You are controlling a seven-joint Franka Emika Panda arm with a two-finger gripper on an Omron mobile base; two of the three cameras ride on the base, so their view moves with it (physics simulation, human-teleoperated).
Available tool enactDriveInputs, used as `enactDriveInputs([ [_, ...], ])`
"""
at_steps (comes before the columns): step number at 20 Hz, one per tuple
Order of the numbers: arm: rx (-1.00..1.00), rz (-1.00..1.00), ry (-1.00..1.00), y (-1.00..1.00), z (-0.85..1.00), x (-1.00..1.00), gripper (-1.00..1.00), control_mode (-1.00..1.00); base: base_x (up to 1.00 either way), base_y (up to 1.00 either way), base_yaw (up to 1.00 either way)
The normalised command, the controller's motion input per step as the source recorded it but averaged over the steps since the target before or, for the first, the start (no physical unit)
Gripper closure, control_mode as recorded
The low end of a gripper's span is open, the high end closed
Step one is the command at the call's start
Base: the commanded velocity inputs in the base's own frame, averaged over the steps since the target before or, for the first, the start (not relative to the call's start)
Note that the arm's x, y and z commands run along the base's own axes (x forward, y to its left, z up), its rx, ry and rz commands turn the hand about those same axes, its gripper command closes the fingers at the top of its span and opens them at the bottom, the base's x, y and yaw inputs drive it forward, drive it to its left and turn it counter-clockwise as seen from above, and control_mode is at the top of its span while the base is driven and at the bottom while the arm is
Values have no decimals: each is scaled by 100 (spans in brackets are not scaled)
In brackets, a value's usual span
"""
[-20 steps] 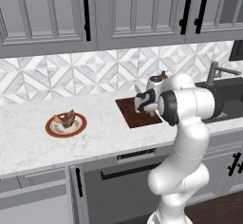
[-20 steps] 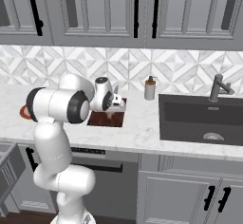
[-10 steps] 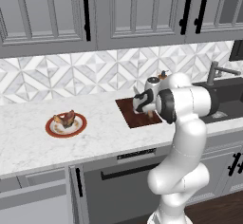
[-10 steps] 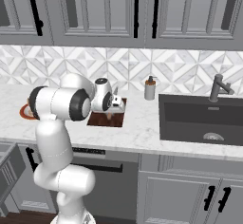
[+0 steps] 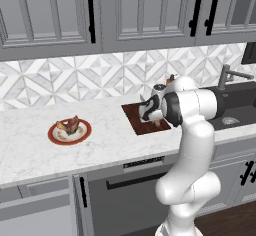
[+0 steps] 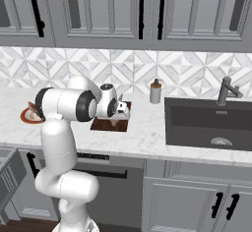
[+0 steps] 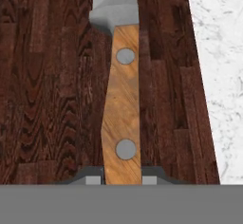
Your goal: Pick up the knife from the drawer and place it on the cutting board. Then place the meat from the plate to the cutting board.
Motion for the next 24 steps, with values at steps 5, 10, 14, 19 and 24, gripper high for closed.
enactDriveInputs([
  [5, 0, 0, 1, 0, -3, 8, -100, -100, 0, 0, 0],
  [10, 0, 0, 0, 0, 0, 0, -100, -100, 0, 0, 0],
  [14, 0, 0, -5, 0, 17, -10, -100, -100, 0, 0, 0],
  [19, 0, 0, -8, 0, 57, -25, -100, -100, 0, 0, 0],
  [24, 2, 0, -11, 22, 71, -43, -100, -100, 0, 0, 0],
])
